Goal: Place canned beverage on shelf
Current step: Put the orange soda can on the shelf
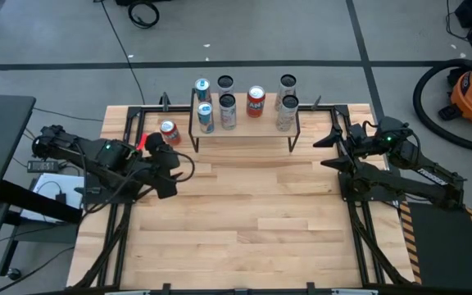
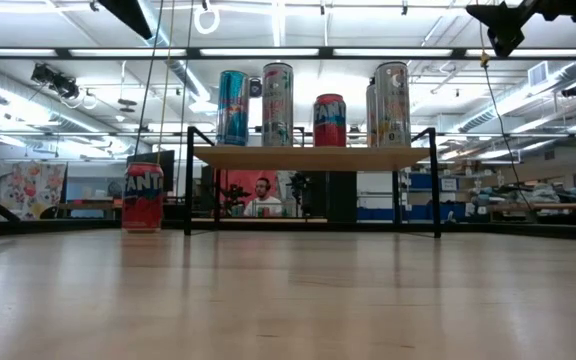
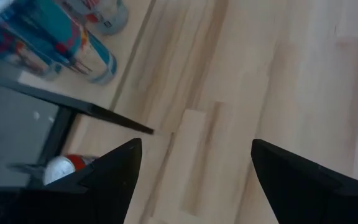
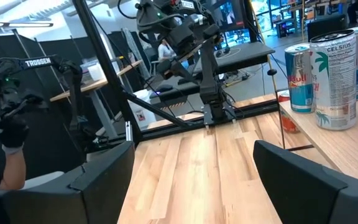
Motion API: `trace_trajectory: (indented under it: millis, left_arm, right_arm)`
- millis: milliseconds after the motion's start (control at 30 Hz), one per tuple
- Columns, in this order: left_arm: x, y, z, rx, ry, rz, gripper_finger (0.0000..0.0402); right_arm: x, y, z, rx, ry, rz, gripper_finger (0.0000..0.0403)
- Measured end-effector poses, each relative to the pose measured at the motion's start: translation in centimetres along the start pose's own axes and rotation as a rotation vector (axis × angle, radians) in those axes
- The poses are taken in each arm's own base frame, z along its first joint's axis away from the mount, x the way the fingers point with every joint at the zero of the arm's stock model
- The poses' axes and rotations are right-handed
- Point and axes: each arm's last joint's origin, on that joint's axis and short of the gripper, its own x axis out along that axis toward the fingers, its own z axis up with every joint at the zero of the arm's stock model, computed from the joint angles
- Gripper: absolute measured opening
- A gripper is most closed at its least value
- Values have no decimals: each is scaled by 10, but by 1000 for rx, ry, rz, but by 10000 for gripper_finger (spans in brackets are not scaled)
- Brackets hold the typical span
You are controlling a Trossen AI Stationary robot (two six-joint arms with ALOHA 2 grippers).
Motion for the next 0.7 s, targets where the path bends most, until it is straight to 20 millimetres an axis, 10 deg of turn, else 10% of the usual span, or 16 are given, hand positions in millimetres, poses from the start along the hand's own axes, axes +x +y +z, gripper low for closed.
trace_trajectory:
  millis: [700]
  left_arm:
    - [-1, 3, -9, -138, 97, -6, 314]
  right_arm:
    - [0, 0, 0, 11, 0, -1, 339]
